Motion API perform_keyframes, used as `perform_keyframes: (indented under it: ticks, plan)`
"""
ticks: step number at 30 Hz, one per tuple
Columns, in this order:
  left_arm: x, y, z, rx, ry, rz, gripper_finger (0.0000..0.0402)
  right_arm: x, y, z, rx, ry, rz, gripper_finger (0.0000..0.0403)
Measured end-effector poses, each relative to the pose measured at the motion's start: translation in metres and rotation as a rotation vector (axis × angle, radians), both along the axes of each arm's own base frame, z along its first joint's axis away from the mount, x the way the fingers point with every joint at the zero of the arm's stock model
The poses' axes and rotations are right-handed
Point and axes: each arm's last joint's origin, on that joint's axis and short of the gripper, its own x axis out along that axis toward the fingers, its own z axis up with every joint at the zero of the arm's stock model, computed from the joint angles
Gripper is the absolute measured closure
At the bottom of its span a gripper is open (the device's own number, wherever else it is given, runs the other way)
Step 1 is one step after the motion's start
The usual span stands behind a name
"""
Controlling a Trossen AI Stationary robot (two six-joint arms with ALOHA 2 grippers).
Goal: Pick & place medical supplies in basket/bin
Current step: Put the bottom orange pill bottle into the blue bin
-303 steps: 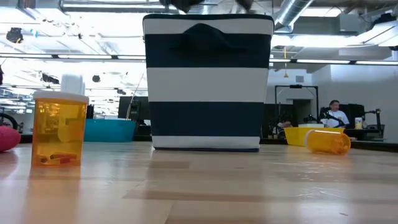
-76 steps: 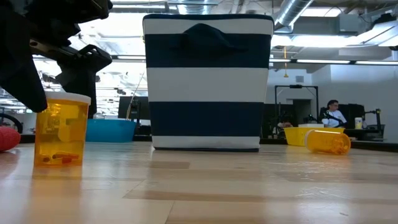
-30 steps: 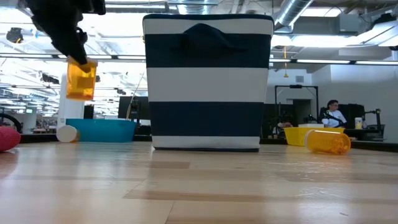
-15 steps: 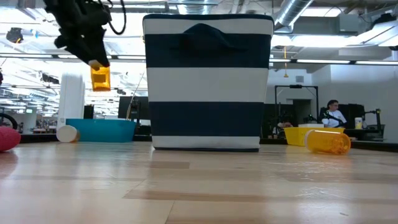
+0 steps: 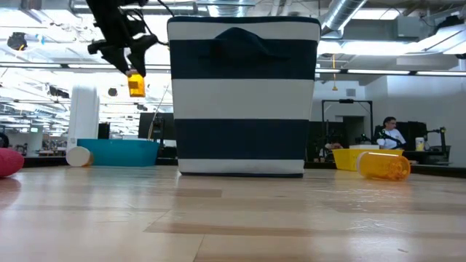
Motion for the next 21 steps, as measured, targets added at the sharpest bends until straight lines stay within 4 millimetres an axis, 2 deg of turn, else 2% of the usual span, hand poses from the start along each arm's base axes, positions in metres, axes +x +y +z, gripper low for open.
perform_keyframes:
  ticks: [5,11,16,21]
  plan:
    - [0.001,0.039,-0.006,-0.026,0.096,0.051,0.0197,0.005,-0.005,0.000,0.004,0.012,-0.073,0.0143]
    - [-0.002,0.077,-0.038,-0.175,0.168,0.119,0.0197,0.014,-0.011,-0.002,0.002,0.024,-0.150,0.0143]
    - [-0.006,0.089,-0.051,-0.184,0.082,0.228,0.0197,0.018,-0.014,-0.002,0.013,0.031,-0.173,0.0143]
    - [-0.007,0.089,-0.062,-0.188,0.003,0.320,0.0197,0.019,-0.017,-0.002,0.017,0.029,-0.189,0.0143]
